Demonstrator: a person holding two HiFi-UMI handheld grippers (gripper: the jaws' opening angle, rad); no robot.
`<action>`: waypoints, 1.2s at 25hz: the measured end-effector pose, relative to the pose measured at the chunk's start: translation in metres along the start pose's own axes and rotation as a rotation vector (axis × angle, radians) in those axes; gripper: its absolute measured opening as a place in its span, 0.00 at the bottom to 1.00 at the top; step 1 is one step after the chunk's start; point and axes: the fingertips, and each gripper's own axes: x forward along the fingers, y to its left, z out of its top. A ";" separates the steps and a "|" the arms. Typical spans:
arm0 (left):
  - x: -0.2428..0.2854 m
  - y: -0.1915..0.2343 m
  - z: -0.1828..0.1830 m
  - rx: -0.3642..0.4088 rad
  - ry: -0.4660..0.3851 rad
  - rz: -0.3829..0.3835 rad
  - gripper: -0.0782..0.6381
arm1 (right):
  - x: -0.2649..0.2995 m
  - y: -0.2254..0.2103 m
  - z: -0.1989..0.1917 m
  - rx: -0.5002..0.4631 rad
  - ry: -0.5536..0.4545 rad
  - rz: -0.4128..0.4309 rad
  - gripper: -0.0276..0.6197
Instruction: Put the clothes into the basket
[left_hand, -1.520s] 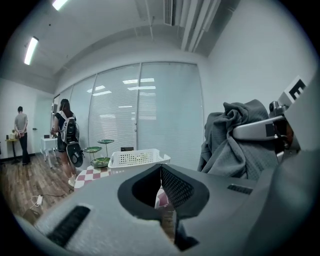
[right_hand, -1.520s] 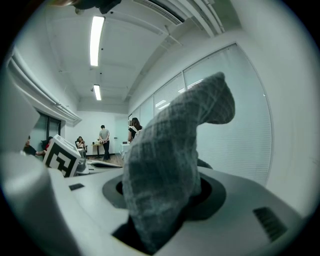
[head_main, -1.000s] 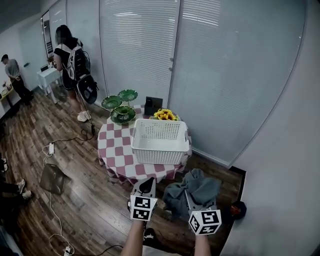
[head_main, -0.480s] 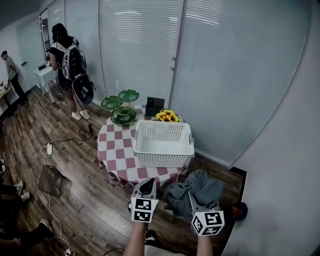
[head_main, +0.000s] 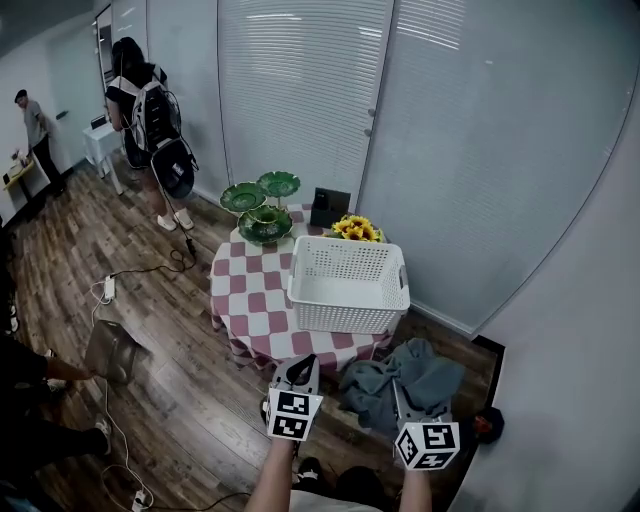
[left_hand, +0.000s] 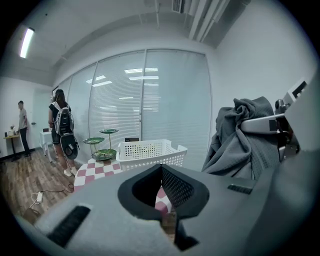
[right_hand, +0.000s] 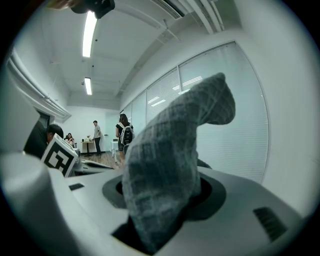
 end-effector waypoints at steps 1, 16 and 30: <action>-0.002 0.001 0.001 -0.001 -0.003 0.003 0.13 | -0.001 0.000 0.000 0.002 -0.001 -0.003 0.38; -0.003 0.003 -0.021 -0.005 0.030 0.013 0.13 | -0.002 -0.004 0.007 0.013 -0.025 0.002 0.38; 0.017 0.016 0.014 0.038 -0.002 0.036 0.13 | 0.025 -0.006 0.047 -0.001 -0.084 0.059 0.38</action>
